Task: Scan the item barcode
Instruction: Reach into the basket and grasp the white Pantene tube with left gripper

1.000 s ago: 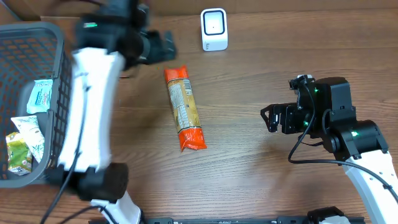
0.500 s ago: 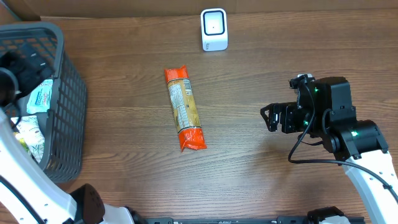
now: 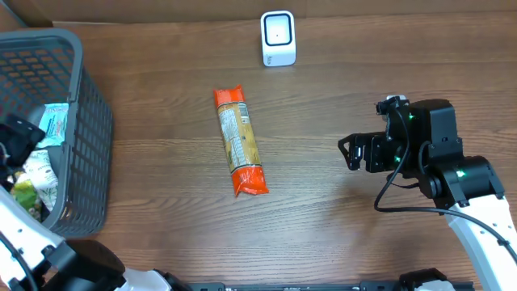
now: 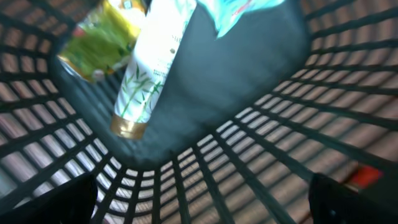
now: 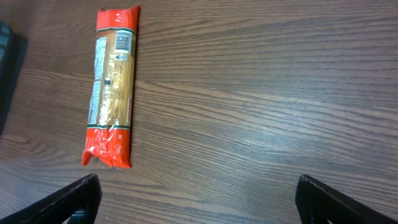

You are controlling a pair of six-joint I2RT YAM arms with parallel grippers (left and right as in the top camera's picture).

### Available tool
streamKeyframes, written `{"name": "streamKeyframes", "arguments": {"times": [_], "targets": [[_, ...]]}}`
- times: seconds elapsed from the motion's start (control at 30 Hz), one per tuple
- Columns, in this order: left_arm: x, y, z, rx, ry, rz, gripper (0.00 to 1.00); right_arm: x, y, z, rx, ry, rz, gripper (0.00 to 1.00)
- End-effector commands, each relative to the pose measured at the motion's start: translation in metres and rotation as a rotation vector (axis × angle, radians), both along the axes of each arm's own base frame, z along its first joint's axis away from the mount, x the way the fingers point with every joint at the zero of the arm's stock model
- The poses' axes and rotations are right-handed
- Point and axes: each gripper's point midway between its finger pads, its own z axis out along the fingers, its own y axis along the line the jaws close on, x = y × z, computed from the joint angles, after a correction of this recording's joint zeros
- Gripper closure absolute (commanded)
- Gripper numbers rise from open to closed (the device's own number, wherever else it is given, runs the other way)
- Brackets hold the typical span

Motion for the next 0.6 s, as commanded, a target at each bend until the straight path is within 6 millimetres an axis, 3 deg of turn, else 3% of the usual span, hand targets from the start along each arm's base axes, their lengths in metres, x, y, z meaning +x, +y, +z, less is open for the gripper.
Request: {"name": "streamKeyframes", "arguments": {"times": [0.0,0.17,0.43,0.57], "targets": [[-0.007,0.003,-0.040,-0.020,0.078,-0.019,0.00,0.004,0.002,0.010,0.006,-0.029,0.005,0.00],[-0.014,0.025,-0.095,0.051,0.150,0.014,0.00,0.004,0.002,0.010,0.006,-0.029,0.005,0.00],[-0.003,0.042,-0.140,0.124,0.173,-0.104,0.00,0.004,0.002,0.010,0.006,-0.029,0.005,0.00],[-0.011,0.047,-0.159,0.124,0.240,-0.106,0.00,0.003,0.002,0.010,0.005,-0.025,0.005,0.00]]}}
